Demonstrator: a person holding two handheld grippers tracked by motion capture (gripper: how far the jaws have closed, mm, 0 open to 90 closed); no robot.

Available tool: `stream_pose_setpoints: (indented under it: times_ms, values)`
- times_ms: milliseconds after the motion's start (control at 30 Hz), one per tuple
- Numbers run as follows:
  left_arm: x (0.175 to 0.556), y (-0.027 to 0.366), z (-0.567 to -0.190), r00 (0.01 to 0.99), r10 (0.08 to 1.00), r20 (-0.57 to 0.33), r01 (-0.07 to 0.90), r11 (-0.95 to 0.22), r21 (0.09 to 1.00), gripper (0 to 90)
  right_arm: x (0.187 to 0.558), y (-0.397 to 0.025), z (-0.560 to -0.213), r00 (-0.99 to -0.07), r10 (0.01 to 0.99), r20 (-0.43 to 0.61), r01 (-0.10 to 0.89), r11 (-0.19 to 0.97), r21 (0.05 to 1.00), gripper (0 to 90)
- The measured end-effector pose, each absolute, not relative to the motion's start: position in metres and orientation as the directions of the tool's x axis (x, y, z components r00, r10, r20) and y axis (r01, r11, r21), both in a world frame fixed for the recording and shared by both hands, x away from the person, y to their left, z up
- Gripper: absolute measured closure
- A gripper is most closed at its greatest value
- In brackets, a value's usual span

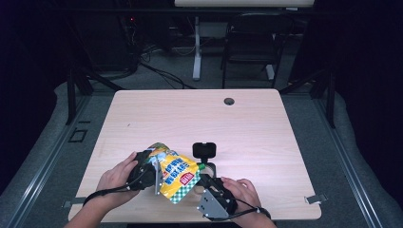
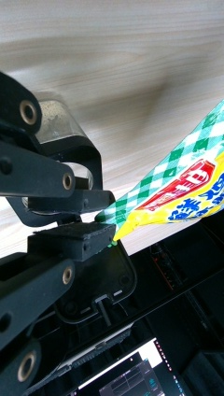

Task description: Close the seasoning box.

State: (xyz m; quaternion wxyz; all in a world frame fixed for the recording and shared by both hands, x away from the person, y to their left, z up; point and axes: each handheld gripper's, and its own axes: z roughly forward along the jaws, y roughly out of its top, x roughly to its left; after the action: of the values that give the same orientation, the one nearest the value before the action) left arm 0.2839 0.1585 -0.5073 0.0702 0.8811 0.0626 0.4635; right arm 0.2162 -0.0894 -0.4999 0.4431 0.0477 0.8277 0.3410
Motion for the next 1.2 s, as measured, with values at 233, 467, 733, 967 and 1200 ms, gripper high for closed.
stream_pose_setpoints:
  times_ms: [233, 467, 733, 967, 1200]
  values:
    - [0.2838, 0.1575, -0.5072, 0.552, 0.162, 0.818, 0.039, -0.985, 0.169, 45.9, 0.2158, -0.0883, -0.5003, -0.596, 0.37, -0.713, -0.224, 0.776, 0.59, 85.3]
    - [0.2829, 0.1568, -0.5063, 0.547, 0.147, 0.824, 0.035, -0.988, 0.152, 46.0, 0.2146, -0.0874, -0.5009, -0.59, 0.361, -0.722, -0.228, 0.783, 0.578, 88.5]
    - [0.2823, 0.1563, -0.5044, 0.545, 0.132, 0.828, 0.034, -0.99, 0.135, 46.0, 0.2138, -0.0865, -0.5014, -0.587, 0.358, -0.726, -0.228, 0.787, 0.573, 90.0]
    - [0.2826, 0.1555, -0.5046, 0.534, 0.134, 0.835, 0.023, -0.989, 0.144, 46.0, 0.2138, -0.0871, -0.5009, -0.593, 0.357, -0.722, -0.224, 0.787, 0.574, 90.0]
    - [0.2826, 0.1552, -0.5034, 0.528, 0.123, 0.84, 0.017, -0.991, 0.134, 46.0, 0.2135, -0.0874, -0.5015, -0.595, 0.359, -0.719, -0.223, 0.786, 0.577, 90.0]
